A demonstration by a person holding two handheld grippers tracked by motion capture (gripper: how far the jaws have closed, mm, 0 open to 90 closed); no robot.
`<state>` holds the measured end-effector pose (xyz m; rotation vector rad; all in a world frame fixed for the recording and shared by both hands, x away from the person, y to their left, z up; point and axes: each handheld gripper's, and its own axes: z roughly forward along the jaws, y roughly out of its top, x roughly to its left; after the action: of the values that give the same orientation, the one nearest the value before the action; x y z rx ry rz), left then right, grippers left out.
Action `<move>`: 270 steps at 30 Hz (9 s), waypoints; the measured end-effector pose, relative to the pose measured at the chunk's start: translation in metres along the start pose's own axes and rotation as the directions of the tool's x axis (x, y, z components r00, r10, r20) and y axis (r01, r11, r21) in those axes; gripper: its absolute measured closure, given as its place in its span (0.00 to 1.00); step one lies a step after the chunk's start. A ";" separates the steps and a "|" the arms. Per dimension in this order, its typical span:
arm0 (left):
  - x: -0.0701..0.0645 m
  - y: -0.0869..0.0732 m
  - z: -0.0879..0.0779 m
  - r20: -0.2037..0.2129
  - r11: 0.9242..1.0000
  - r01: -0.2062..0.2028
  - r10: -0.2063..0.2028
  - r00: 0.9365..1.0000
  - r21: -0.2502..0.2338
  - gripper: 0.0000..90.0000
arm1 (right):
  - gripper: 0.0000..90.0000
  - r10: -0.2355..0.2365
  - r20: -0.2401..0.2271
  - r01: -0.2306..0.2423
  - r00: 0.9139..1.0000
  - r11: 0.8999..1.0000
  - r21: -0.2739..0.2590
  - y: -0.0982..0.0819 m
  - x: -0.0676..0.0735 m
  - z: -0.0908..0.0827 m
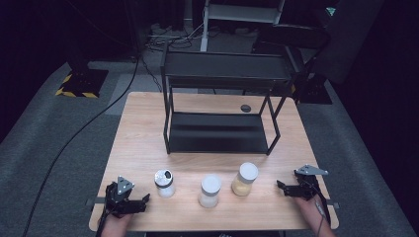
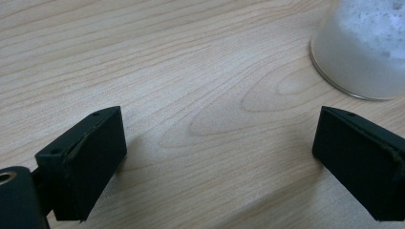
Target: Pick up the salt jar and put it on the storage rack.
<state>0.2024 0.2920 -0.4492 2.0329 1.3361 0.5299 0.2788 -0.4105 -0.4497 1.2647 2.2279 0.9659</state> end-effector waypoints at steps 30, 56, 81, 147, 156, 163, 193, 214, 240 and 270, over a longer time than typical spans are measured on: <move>-0.010 -0.014 -0.022 0.007 0.991 0.015 -0.014 1.000 -0.134 0.06 | 0.08 -0.001 -0.001 0.001 1.000 1.000 -0.001 0.001 -0.001 0.001; -0.033 -0.037 -0.045 0.013 0.922 -0.012 0.019 1.000 -0.387 0.06 | 0.08 -0.002 -0.001 0.002 1.000 1.000 -0.001 0.001 -0.001 0.001; -0.060 -0.019 -0.030 0.046 0.904 -0.015 0.038 0.998 -0.427 0.05 | 0.08 -0.002 -0.001 0.002 1.000 1.000 -0.001 0.000 -0.001 0.001; -0.065 0.032 0.008 0.097 0.983 -0.076 0.093 0.991 -0.166 0.34 | 0.13 -0.015 -0.014 0.015 1.000 1.000 -0.013 0.000 0.000 0.001; -0.059 0.051 0.002 0.111 0.983 -0.074 0.094 0.989 -0.170 0.34 | 0.13 -0.028 -0.031 0.028 0.999 1.000 -0.012 0.000 -0.001 0.001; -0.054 0.064 -0.003 0.107 0.981 -0.070 0.090 0.990 -0.178 0.34 | 0.13 -0.029 -0.032 0.028 0.999 1.000 -0.012 -0.001 -0.001 0.001; -0.045 0.123 0.002 0.139 0.972 -0.072 0.105 0.985 -0.222 0.34 | 0.14 -0.030 -0.033 0.030 0.999 0.999 -0.016 0.000 -0.002 0.002; -0.052 0.171 0.027 0.102 0.970 -0.105 0.129 0.986 -0.219 0.34 | 0.14 -0.031 -0.034 0.031 0.999 0.999 -0.015 0.000 -0.002 0.002; -0.065 0.195 0.097 0.092 0.976 -0.084 0.104 0.990 -0.198 0.34 | 0.16 -0.043 -0.044 0.042 0.998 0.999 -0.020 -0.001 -0.002 0.001; -0.056 0.198 0.147 0.094 0.988 -0.091 0.103 0.990 -0.126 0.34 | 0.16 -0.043 -0.044 0.042 0.998 0.999 -0.020 -0.001 -0.002 0.001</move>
<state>0.4036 0.1430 -0.4144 2.0044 1.1234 0.5323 0.2796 -0.4119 -0.4511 1.1942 2.2645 1.0056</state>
